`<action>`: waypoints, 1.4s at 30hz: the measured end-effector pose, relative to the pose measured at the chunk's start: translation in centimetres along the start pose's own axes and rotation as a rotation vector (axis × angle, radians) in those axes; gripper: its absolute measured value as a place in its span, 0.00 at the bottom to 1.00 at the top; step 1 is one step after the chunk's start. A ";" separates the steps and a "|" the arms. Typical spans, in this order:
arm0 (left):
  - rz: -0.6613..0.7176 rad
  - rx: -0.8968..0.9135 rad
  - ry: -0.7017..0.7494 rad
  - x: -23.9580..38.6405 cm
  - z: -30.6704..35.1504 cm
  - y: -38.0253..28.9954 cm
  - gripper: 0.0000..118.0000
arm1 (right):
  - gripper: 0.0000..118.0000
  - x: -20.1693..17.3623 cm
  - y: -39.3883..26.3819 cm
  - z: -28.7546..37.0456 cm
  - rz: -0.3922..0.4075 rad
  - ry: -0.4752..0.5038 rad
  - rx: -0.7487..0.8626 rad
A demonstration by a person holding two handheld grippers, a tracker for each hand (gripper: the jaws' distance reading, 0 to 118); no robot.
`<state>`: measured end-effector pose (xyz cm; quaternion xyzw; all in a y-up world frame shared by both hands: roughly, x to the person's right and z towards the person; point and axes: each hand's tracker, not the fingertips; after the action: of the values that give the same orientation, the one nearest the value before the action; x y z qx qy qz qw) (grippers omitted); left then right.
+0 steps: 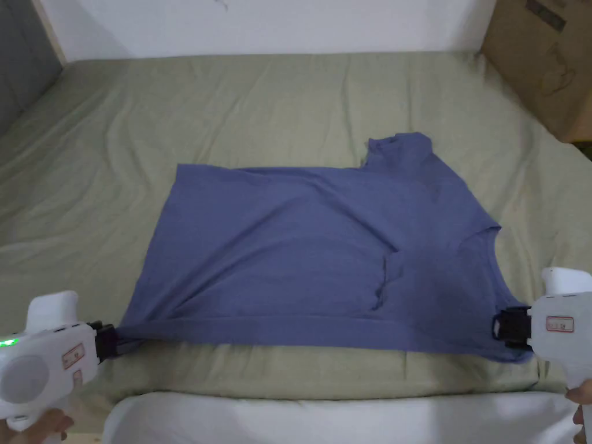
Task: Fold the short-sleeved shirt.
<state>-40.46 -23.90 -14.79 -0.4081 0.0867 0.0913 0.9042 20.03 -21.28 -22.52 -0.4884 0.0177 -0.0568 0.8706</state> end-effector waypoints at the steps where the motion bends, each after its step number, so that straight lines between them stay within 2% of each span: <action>1: -0.002 0.001 0.000 0.0 0.1 -0.1 0.01 | 0.63 0.3 0.1 -0.1 -0.003 -0.006 0.000; 6: -0.008 0.002 0.008 0.3 0.2 -0.1 0.01 | 0.62 1.1 -0.6 -1.1 0.007 -0.021 -0.048; 7: -0.006 0.000 0.007 0.2 0.1 -0.1 0.01 | 0.58 0.8 -0.9 -1.0 0.014 -0.025 -0.066; 8: -0.005 -0.003 0.008 0.0 0.1 -0.2 0.01 | 0.38 0.6 -1.2 -1.2 0.033 -0.031 -0.090; 9: -0.004 -0.006 0.009 -0.2 0.2 -0.4 0.01 | 0.09 0.5 -1.6 -1.6 0.047 -0.030 -0.096; 10: -0.004 -0.008 0.007 0.3 0.3 -0.2 0.01 | 0.00 0.5 -1.8 -2.2 0.063 -0.027 -0.112; 12: -0.005 -0.017 0.007 0.3 0.4 -0.3 0.01 | 0.00 0.8 -2.1 -3.0 0.036 -0.059 -0.119; 13: -0.007 -0.020 0.007 0.2 0.5 -0.3 0.01 | 0.00 0.9 -2.0 -3.0 0.038 -0.036 -0.133; 19: -0.030 -0.016 0.018 1.2 1.5 0.6 0.01 | 0.00 0.4 -0.7 -0.1 0.020 -0.038 -0.083; 25: -0.047 0.038 0.010 1.5 2.8 4.0 0.01 | 0.00 1.4 3.4 2.0 -0.042 -0.015 0.010; 33: -0.132 0.040 0.049 2.9 -2.4 11.5 0.01 | 0.00 0.4 11.5 -0.9 -0.022 -0.051 0.045; 37: -0.251 -0.020 0.100 4.5 -7.2 13.5 0.03 | 0.00 -0.4 13.8 -4.9 -0.005 -0.092 -0.014; 38: -0.266 -0.030 0.116 4.6 -8.2 13.5 0.13 | 0.01 -0.5 14.0 -5.8 -0.014 -0.099 -0.018; 39: -0.273 -0.050 0.122 4.7 -9.1 13.4 0.29 | 0.06 -0.4 14.0 -6.7 -0.018 -0.098 -0.023; 40: -0.283 -0.081 0.142 4.7 -9.7 13.3 0.50 | 0.22 -0.4 14.0 -7.3 -0.021 -0.103 -0.032; 41: -0.284 -0.096 0.143 4.4 -10.2 13.1 0.76 | 0.50 -0.6 13.9 -7.6 -0.018 -0.124 -0.036; 42: -0.272 -0.100 0.136 4.7 -9.8 12.9 0.85 | 0.60 -0.7 13.7 -7.6 -0.008 -0.146 -0.033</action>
<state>-39.77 -22.42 -31.57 -0.4657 0.0872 -0.0558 0.8789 19.81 -20.62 -38.19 -0.5056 -0.0470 -0.0240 0.8612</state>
